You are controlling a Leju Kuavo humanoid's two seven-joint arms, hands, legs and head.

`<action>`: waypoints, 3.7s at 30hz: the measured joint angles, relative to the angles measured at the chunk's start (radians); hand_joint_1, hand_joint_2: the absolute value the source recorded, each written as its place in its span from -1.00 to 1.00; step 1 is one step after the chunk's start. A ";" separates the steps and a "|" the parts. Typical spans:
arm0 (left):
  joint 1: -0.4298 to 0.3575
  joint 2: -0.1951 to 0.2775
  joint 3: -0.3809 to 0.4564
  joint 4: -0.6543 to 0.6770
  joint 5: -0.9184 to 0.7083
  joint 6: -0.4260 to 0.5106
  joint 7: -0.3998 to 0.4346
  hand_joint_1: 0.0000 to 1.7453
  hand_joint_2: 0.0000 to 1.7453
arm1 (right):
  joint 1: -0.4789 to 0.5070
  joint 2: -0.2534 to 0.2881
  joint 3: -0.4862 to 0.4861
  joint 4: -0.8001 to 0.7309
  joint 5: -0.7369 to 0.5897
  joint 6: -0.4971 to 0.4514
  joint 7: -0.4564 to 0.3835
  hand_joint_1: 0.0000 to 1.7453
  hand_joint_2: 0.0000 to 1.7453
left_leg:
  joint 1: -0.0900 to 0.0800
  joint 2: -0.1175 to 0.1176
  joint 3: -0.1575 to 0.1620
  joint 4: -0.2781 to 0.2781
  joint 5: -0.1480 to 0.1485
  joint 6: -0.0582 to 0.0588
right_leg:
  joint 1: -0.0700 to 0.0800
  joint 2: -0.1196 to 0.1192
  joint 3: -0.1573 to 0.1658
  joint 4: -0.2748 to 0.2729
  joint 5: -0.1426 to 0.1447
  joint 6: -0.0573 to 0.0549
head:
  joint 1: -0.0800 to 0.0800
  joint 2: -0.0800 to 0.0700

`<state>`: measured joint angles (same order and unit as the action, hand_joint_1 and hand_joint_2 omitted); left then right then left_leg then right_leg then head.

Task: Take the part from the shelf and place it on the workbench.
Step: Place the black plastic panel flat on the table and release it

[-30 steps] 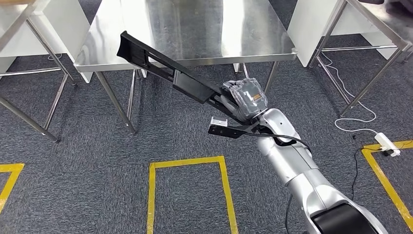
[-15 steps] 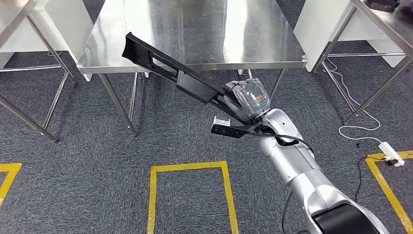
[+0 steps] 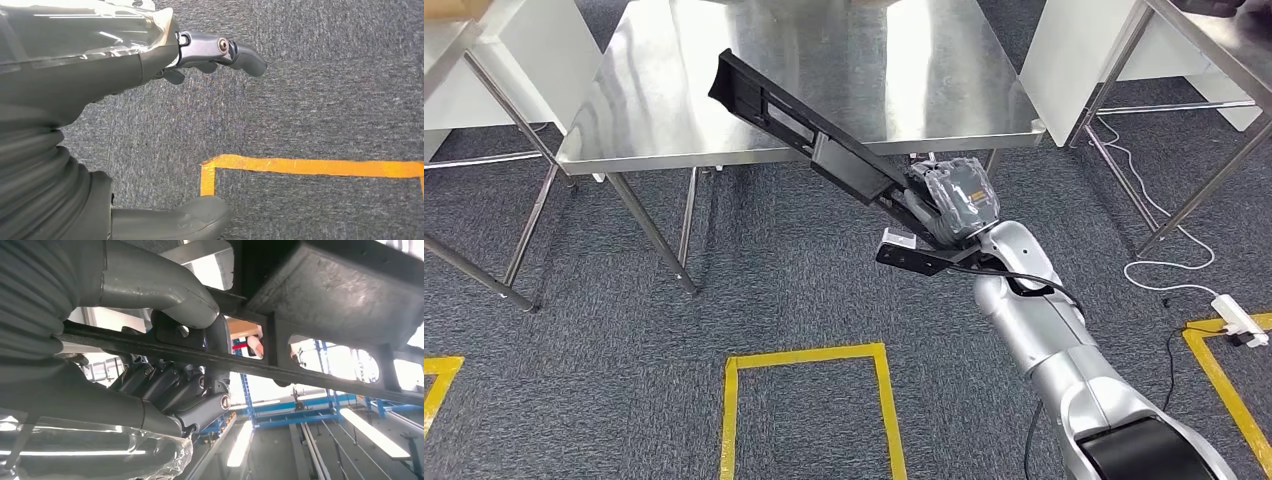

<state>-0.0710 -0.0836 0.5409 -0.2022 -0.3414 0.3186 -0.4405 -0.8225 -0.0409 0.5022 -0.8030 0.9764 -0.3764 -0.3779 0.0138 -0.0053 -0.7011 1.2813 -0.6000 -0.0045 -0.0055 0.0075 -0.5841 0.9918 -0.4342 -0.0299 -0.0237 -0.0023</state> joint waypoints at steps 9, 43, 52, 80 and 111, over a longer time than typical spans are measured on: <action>-0.002 0.003 0.000 -0.001 -0.012 -0.002 0.006 -1.00 1.00 | -0.001 -0.005 -0.015 0.003 0.002 0.000 0.008 1.00 1.00 | -0.011 0.002 0.072 -0.278 0.191 0.050 | 0.014 0.008 0.062 0.009 -0.053 0.036 | 0.001 0.000; -0.016 0.007 0.002 -0.002 -0.015 -0.003 0.008 -1.00 1.00 | -0.018 0.004 -0.031 0.036 0.026 -0.001 0.004 1.00 1.00 | -0.016 0.005 0.095 -0.307 0.205 0.072 | 0.014 0.002 0.004 0.123 -0.100 0.036 | 0.002 0.000; -0.013 0.003 0.009 -0.002 -0.017 0.000 0.007 -1.00 1.00 | -0.071 0.027 -0.024 0.119 0.044 0.054 -0.002 1.00 1.00 | 0.003 -0.004 0.151 -0.291 0.132 0.025 | -0.026 -0.013 -0.066 0.015 0.034 0.099 | 0.008 0.000; -0.009 0.015 0.027 -0.002 -0.061 0.000 0.008 -1.00 1.00 | -0.154 0.235 0.125 0.308 0.073 0.147 -0.129 1.00 1.00 | -0.009 -0.010 0.129 -0.299 0.164 0.054 | 0.002 0.001 -0.090 0.118 -0.016 0.070 | 0.000 0.000; -0.020 -0.002 0.134 -0.002 0.016 0.102 -0.219 -1.00 1.00 | -0.141 0.275 0.231 0.330 -0.002 0.103 -0.100 1.00 1.00 | -0.012 -0.004 0.060 -0.284 0.207 0.028 | 0.003 0.004 0.034 -0.020 -0.025 0.036 | -0.004 0.000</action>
<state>-0.0908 -0.0857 0.6746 -0.2041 -0.3250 0.4206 -0.6592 -0.9632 0.2340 0.7336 -0.4734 0.9749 -0.2732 -0.4782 0.0014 -0.0097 -0.6408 0.9978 -0.3934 0.0231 -0.0028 0.0116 -0.5504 0.9714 -0.4590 0.0066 -0.0279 -0.0023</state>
